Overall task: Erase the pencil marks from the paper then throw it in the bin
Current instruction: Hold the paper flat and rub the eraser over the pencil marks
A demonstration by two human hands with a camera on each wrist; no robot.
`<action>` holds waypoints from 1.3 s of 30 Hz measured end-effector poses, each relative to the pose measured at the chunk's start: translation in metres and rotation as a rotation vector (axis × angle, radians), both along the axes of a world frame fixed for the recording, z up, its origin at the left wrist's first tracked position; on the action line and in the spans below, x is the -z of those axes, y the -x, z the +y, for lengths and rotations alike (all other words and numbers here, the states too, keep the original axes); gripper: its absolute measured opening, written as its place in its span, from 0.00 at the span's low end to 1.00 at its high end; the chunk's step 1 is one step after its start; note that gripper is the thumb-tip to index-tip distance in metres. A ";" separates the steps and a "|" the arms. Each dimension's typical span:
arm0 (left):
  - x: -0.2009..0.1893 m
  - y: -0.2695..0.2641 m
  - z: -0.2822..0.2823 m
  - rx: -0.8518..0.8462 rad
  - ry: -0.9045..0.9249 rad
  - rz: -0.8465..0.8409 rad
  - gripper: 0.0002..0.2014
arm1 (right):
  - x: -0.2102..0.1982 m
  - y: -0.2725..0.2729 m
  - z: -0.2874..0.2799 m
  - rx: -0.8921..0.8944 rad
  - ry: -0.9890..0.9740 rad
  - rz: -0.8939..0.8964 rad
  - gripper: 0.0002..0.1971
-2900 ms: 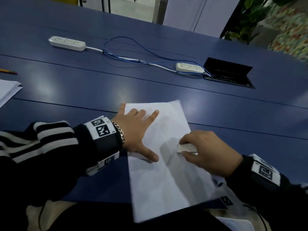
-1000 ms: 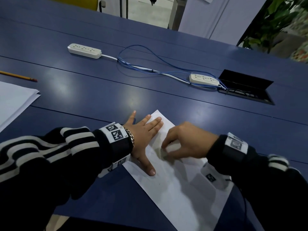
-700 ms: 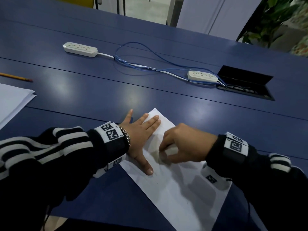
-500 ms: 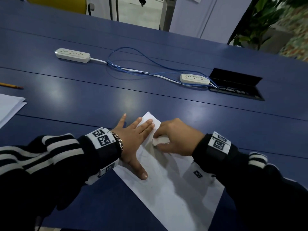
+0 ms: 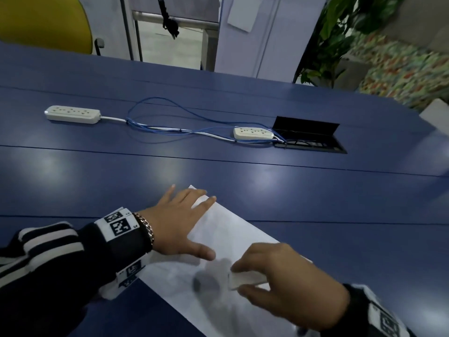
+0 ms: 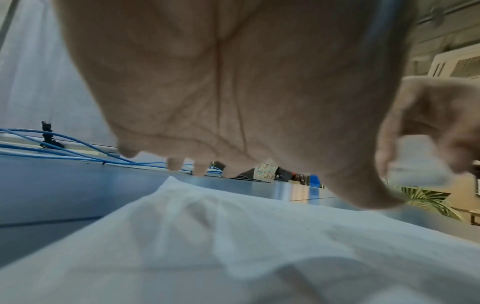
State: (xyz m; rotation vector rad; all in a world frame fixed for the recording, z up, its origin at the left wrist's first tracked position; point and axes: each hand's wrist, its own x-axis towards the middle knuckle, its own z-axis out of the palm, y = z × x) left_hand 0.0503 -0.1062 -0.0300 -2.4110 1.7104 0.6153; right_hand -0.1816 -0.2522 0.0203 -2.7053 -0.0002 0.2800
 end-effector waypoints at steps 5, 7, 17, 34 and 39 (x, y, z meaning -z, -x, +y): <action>0.005 -0.017 -0.011 0.149 0.007 0.022 0.49 | 0.025 0.002 0.027 -0.106 0.096 0.100 0.17; 0.006 -0.020 -0.004 0.126 0.028 0.029 0.44 | 0.027 0.005 0.022 -0.085 0.121 0.114 0.16; -0.007 0.002 0.071 0.055 0.056 -0.116 0.35 | 0.018 -0.006 -0.060 0.130 0.309 0.136 0.14; 0.013 0.012 0.068 0.001 0.017 0.127 0.60 | 0.020 -0.060 0.015 -0.140 0.160 0.022 0.19; 0.011 0.000 0.049 0.033 -0.078 0.101 0.71 | 0.031 -0.087 0.017 -0.081 0.174 -0.035 0.17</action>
